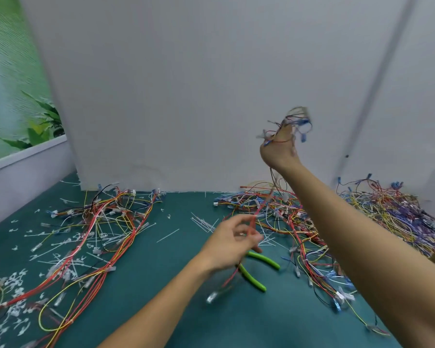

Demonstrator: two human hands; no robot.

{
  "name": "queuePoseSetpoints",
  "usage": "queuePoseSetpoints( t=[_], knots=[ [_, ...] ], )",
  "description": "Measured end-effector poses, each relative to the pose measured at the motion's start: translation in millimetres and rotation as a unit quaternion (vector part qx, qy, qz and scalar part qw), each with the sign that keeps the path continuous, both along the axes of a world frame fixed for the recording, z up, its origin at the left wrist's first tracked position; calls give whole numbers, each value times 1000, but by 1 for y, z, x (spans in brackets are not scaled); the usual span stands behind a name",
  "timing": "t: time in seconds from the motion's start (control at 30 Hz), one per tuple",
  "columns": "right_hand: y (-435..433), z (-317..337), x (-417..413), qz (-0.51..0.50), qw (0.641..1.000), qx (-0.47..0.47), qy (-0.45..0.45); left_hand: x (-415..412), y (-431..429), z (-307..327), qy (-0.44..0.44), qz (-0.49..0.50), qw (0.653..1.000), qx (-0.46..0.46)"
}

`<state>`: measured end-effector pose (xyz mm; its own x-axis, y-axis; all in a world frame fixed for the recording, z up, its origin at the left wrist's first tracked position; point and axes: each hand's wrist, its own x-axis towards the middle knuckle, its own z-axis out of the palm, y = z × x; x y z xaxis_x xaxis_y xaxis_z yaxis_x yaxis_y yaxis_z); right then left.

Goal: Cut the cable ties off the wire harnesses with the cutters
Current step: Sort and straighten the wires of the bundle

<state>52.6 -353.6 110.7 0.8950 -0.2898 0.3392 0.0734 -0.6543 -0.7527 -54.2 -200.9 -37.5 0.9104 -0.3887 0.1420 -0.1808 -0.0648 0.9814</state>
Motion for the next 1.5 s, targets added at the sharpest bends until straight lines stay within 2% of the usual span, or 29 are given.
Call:
queuePoseSetpoints(
  t=[0.03, 0.1, 0.2, 0.27, 0.3, 0.37, 0.43, 0.57, 0.63, 0.7, 0.77, 0.87, 0.93, 1.07, 1.23, 1.33, 1.37, 1.5],
  knots=[
    [1, -5, 7, -1, 998, -51, -37, -9, -9, -1, 3, -29, 1000, -7],
    [5, -20, 13, -23, 980, -193, -43, -25, -22, -2, -13, -111, 994, 0],
    [-6, -53, 20, -45, 928, -370, -10, -38, -27, 0, -93, -239, 955, 149],
    [-24, -78, 21, -19, 892, -447, 72, -39, -22, 4, -116, -294, 918, 238],
    [-34, -91, 20, 2, 878, -459, 137, -39, -20, 5, -111, -303, 912, 255],
    [-49, -110, 16, 23, 857, -434, 275, -35, -17, 7, -102, -259, 921, 272],
    [-53, -116, 12, 25, 844, -428, 322, -26, -14, 5, -96, -176, 940, 278],
    [-32, -103, 13, 14, 849, -446, 283, 1, -1, -2, -89, -22, 970, 224],
    [-10, -97, 8, -1, 858, -458, 232, 16, 10, -8, -101, 82, 972, 195],
    [13, -101, 0, -5, 896, -427, 120, 28, 24, -21, -113, 178, 960, 184],
    [37, -120, -14, 33, 946, -320, 38, 36, 39, -40, -116, 235, 939, 222],
    [63, -170, -38, 65, 975, -203, 64, 40, 53, -60, -129, 229, 910, 322],
    [69, -200, -51, 71, 979, -171, 85, 41, 54, -66, -146, 218, 904, 339],
    [65, -215, -52, 82, 989, -110, 56, 45, 50, -70, -182, 207, 889, 366],
    [67, -216, -50, 79, 986, -135, 60, 47, 51, -71, -182, 223, 891, 352],
    [65, -217, -50, 83, 987, -124, 59, 50, 57, -69, -146, 273, 909, 278],
    [64, -217, -50, 84, 987, -120, 60, 52, 62, -67, -144, 294, 904, 276],
    [63, -216, -50, 86, 988, -103, 70, 69, 98, -57, -142, 369, 838, 376]
  ],
)
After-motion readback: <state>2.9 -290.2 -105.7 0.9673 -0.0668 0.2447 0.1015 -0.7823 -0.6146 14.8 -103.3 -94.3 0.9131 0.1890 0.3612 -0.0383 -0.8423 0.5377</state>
